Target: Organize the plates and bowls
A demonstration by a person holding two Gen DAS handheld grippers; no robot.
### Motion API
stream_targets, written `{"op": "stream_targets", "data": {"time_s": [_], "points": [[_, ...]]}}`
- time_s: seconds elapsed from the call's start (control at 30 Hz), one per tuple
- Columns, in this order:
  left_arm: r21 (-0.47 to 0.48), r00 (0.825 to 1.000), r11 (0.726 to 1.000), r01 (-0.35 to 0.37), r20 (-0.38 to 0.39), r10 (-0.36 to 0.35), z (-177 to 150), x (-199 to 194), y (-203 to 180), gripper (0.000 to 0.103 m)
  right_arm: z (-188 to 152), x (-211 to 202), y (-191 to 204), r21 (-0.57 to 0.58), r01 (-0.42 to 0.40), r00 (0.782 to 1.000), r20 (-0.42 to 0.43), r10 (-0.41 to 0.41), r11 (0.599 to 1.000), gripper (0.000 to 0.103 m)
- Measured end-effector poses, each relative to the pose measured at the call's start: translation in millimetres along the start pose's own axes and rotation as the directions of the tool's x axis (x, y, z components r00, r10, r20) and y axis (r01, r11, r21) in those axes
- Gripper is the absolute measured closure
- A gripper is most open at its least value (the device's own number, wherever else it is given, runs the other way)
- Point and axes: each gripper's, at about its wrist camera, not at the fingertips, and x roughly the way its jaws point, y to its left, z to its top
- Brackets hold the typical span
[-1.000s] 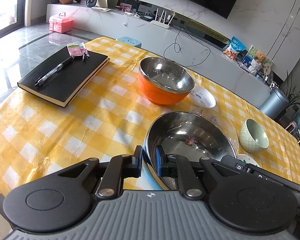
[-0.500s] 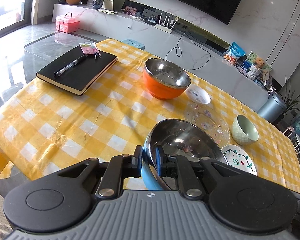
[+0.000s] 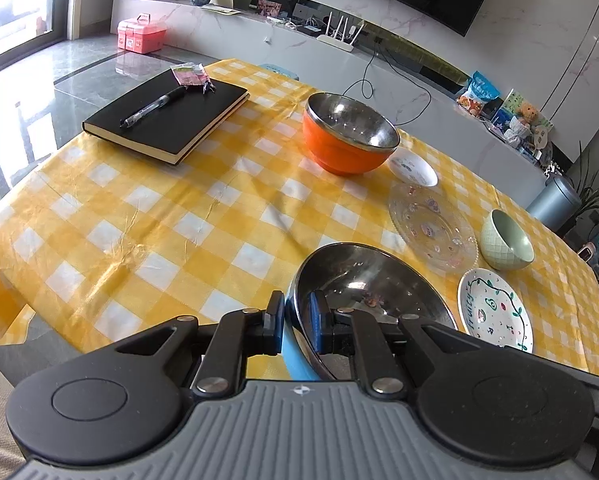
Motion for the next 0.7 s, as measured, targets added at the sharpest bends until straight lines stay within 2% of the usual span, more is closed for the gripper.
{"op": "stream_targets", "data": {"time_s": [0.3,0.37,0.43,0.5,0.57,0.63,0.7], "points": [[-0.009,0.999,1.0,0.0,-0.036,0.0,-2,6,7,0.088,1,4,3,-0.009,0.007,0.999,-0.032,-0.008,1.0,0.096],[-0.011,0.999,1.0,0.0,-0.032,-0.001,-2,5,8,0.087,1,4,2,0.005,-0.001,0.999,-0.041,0.002,1.0,0.094],[-0.012,1.0,1.0,-0.004,-0.018,0.004,-1,2,6,0.076,1,2,1,0.01,-0.008,0.999,-0.033,0.009,1.0,0.092],[-0.009,1.0,1.0,-0.004,0.004,0.004,0,-3,4,0.068,1,-4,3,-0.005,-0.011,1.0,-0.007,0.01,1.0,0.088],[-0.003,0.999,1.0,-0.007,0.032,0.007,2,-10,3,0.062,3,-12,4,-0.015,-0.021,0.999,0.028,0.022,1.0,0.072],[0.007,0.998,1.0,-0.011,0.063,0.01,4,-18,0,0.055,5,-20,5,-0.021,-0.028,0.998,0.063,0.029,0.999,0.069],[0.014,0.996,1.0,-0.008,0.089,0.007,7,-24,-3,0.052,7,-28,5,-0.024,-0.031,0.995,0.093,0.033,0.999,0.063]]}}
